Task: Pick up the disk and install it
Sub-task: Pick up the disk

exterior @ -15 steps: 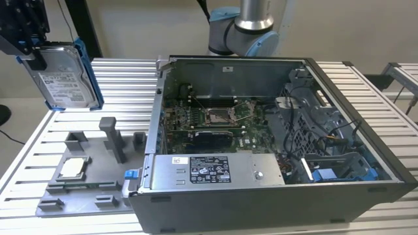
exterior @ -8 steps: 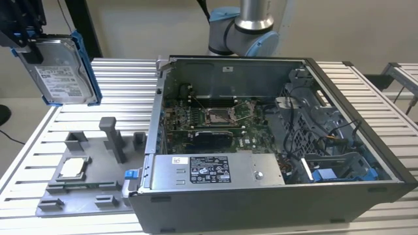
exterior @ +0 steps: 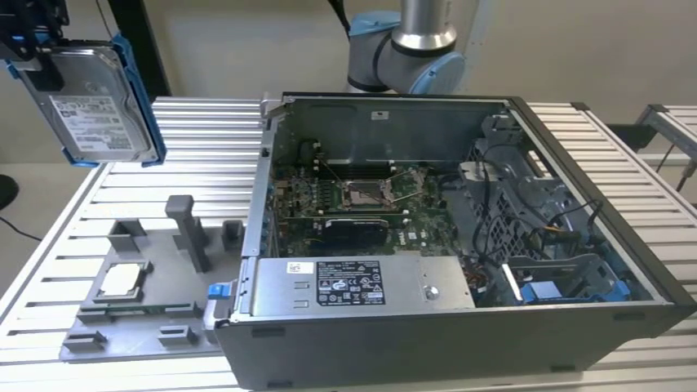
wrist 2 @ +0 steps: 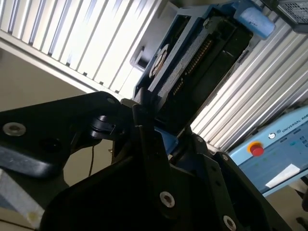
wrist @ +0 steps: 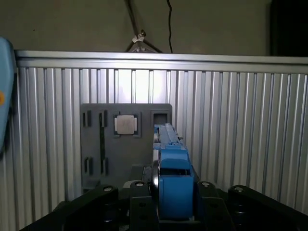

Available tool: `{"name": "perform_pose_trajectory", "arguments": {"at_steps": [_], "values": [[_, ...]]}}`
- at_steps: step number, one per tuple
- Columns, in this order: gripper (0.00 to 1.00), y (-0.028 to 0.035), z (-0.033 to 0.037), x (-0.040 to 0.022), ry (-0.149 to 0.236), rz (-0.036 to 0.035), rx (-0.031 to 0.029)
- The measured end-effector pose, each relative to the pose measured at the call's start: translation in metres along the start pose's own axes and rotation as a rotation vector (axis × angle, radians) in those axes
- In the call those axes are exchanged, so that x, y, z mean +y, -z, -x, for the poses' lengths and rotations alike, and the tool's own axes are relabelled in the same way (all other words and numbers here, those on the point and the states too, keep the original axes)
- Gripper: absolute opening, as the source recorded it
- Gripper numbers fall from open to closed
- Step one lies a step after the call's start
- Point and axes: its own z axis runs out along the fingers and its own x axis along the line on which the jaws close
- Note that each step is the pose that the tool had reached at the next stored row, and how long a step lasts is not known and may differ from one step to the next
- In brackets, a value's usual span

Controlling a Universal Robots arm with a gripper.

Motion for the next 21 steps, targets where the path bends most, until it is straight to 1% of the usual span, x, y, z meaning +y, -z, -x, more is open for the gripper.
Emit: {"name": "perform_pose_trajectory", "arguments": {"at_steps": [18, 19, 21], "values": [[0.0, 0.0386, 0.0007, -0.0002, 0.0, 0.0002, 0.0049], [0.0, 0.0401, 0.0007, -0.0002, 0.0, 0.0001, 0.005], [0.0, 0.0403, 0.0007, -0.0002, 0.0, -0.0001, 0.005]]}}
